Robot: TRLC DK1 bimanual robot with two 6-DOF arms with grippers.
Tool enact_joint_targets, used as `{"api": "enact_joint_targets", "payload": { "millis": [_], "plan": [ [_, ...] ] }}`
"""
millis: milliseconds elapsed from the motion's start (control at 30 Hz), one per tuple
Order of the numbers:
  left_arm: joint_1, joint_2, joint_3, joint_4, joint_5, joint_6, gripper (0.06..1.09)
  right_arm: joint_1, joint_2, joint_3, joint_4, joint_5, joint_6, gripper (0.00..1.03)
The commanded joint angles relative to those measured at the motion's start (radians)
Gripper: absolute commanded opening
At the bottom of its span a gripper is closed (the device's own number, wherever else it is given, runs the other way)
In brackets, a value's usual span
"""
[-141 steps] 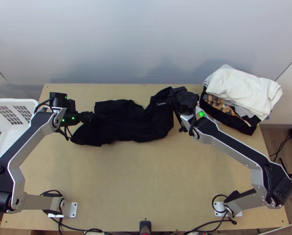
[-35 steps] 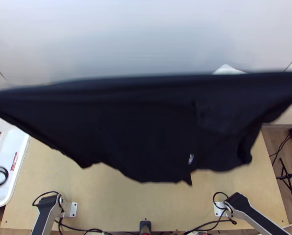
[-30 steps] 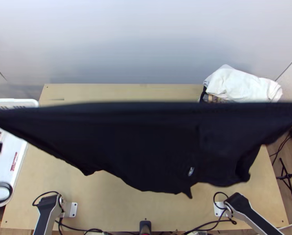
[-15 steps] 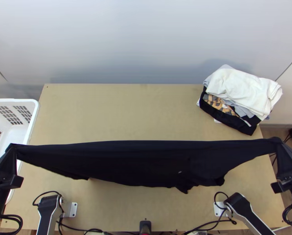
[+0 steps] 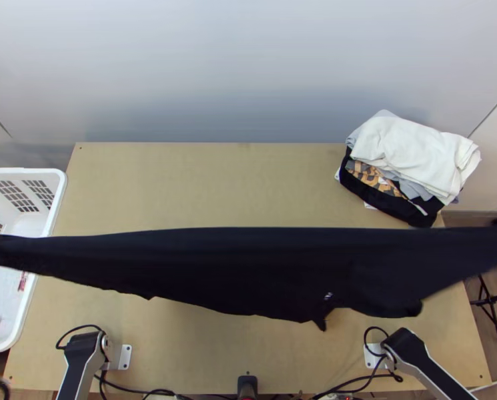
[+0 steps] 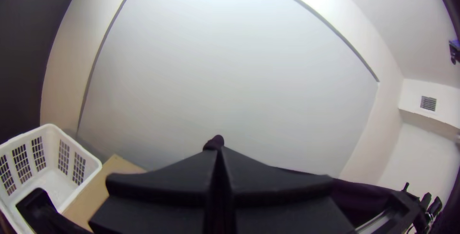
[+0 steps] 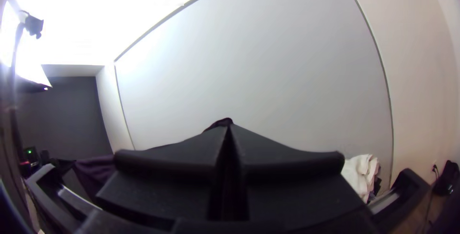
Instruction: Fold the t-shirt
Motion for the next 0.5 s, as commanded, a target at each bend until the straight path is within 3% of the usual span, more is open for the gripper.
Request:
{"api": "enact_joint_targets", "payload": {
  "millis": [0, 300, 467],
  "plan": [
    [-0.012, 0.027, 0.19, -0.026, -0.001, 0.026, 0.09, -0.021, 0.039, 0.243, -0.12, -0.036, 0.009, 0.03],
    [-0.007, -0.031, 0.269, -0.123, 0.001, 0.041, 0.09, -0.079, 0.059, 0.411, -0.252, -0.133, 0.004, 0.03],
    [0.003, -0.093, 0.177, -0.173, 0.001, 0.031, 0.09, -0.085, 0.049, 0.348, -0.291, -0.137, 0.032, 0.03]
  ]
}}
